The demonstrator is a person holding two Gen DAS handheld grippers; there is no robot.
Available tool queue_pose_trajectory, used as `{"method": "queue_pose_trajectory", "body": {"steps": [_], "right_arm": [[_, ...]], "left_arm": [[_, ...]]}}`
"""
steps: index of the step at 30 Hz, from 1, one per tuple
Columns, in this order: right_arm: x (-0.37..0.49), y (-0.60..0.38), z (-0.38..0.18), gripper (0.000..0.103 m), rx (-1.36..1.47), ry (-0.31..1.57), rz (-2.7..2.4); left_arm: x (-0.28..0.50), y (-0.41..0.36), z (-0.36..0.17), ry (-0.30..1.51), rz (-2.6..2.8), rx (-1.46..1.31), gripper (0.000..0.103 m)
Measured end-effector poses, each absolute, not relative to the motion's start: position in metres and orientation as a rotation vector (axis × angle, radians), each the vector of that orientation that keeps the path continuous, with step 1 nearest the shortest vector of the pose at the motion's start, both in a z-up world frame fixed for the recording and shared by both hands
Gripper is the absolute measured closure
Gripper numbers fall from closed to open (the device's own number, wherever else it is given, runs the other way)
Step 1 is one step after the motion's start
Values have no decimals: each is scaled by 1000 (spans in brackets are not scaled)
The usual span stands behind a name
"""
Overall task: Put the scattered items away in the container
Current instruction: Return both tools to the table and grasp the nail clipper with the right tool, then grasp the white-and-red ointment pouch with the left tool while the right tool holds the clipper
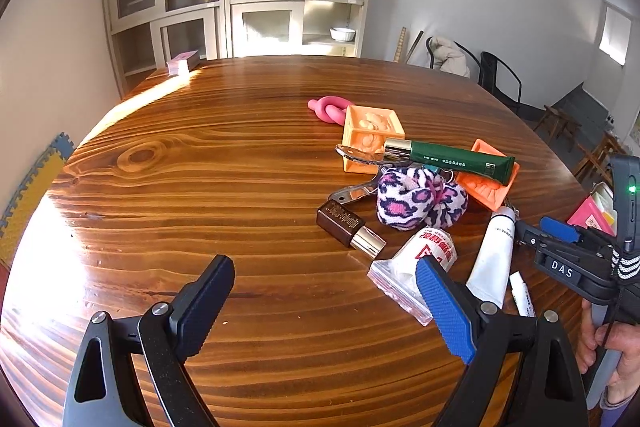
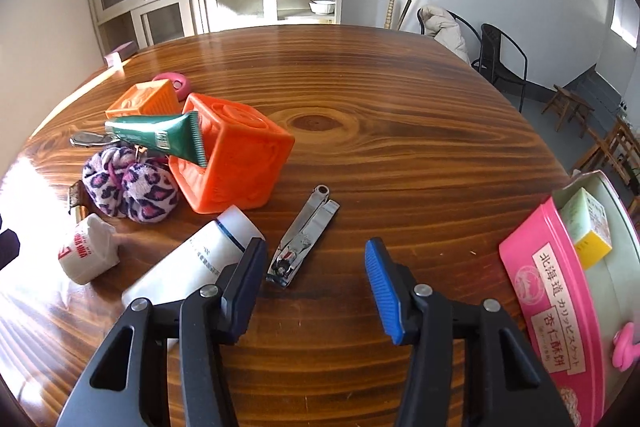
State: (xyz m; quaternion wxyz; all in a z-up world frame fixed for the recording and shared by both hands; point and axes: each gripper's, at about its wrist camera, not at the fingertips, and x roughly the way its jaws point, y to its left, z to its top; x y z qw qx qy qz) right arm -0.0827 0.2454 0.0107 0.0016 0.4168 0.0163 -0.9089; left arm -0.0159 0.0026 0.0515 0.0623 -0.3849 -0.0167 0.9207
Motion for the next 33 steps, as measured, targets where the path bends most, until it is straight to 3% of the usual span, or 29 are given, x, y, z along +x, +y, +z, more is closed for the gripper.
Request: {"method": "queue_pose_trajectory", "body": {"steps": [5, 9, 12, 23, 30, 33], "right_arm": [[-88, 243, 5, 59, 1340, 47, -2821], [-87, 240, 4, 79, 1330, 64, -2803], [-85, 241, 5, 84, 1335, 69, -2802], [-72, 255, 23, 86, 1266, -14, -2822], [-71, 262, 27, 86, 1247, -66, -2820], [-71, 266, 26, 86, 1255, -87, -2819]], "left_arm": [[-17, 2, 50, -55, 2782, -1171, 9], [-16, 2, 51, -47, 2783, -1164, 9], [-16, 4, 50, -45, 2776, -1151, 9], [-13, 38, 38, 56, 2713, -1163, 9], [-32, 60, 28, 22, 2696, -1223, 9], [-44, 63, 20, -76, 2658, -1284, 9]]}}
